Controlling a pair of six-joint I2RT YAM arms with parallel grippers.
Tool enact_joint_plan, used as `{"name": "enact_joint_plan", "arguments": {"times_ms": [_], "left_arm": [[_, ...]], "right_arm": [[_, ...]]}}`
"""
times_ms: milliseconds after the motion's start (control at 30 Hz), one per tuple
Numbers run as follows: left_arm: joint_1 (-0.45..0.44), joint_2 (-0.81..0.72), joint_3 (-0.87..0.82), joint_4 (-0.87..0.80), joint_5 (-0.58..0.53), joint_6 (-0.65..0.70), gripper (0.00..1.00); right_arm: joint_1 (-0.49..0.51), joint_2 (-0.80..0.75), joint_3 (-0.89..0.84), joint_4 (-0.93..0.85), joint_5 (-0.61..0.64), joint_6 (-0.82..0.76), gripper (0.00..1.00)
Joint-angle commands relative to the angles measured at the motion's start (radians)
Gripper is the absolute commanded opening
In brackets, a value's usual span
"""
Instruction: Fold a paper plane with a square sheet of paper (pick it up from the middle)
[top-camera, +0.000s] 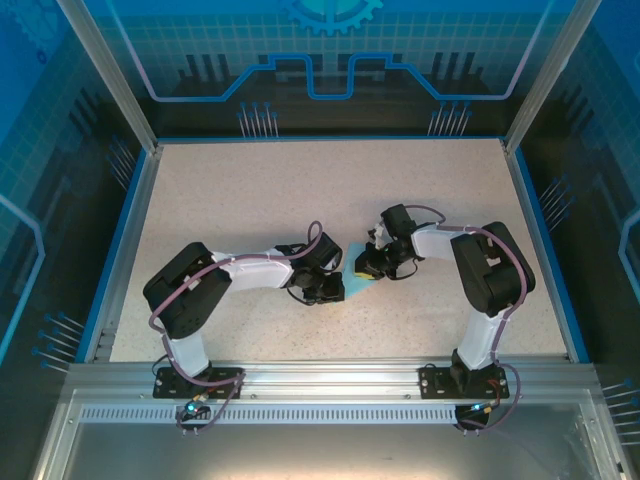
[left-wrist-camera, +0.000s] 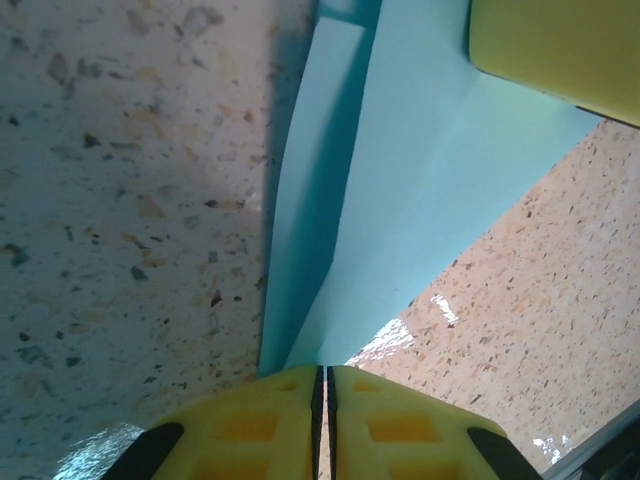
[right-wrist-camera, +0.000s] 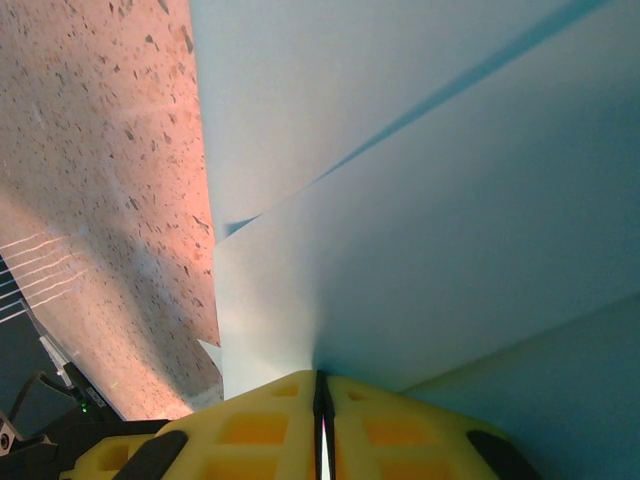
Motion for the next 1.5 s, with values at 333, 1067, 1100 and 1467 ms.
{"name": "enact_joint_plan", "arguments": {"times_ms": [333,1067,1100,1467], "left_arm": [[-0.006,0.002,-0.05,-0.059,-0.044,0.004,0.14],[0.02,-0.078,-0.233,-0.017,-0.036,-0.042,0.14],[0.023,-0.086,-0.242,-0.004,-0.024,-0.044,0.14],[0.034,-0.19,-0.108,0.133,0.077,-0.014,0.15]], "right_arm": [[0.016,0.121,-0.054,-0.074,0.211,0.004,0.12],[0.016,0.137,-0.053,-0.105,0.242,0.005,0.12],[0.016,0.137,-0.053,-0.103,0.241,0.004,0.12],[0.016,0.135,-0.053,-0.101,0.239,0.006,0.12]]}}
